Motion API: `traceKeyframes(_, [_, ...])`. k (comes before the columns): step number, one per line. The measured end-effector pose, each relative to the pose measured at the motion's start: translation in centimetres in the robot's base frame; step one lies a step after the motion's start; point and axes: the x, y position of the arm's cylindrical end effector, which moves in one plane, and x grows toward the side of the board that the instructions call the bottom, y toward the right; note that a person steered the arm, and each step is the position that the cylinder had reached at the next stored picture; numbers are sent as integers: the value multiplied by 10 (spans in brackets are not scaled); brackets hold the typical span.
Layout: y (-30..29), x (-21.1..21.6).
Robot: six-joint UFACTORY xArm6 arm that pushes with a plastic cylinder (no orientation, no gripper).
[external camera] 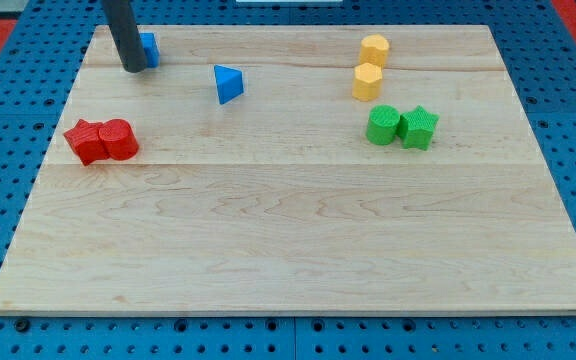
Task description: Place the blue triangle to the bottom of the blue cube
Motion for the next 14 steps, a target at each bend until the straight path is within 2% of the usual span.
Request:
traceKeyframes(2, [80, 0])
traceKeyframes(5, [103, 0])
traceKeyframes(7, [161, 44])
traceKeyframes(8, [122, 65])
traceKeyframes(9, [54, 41])
traceKeyframes(11, [68, 110])
traceKeyframes(12, [37, 119])
traceKeyframes(13, [0, 95])
traceKeyframes(14, [-3, 61])
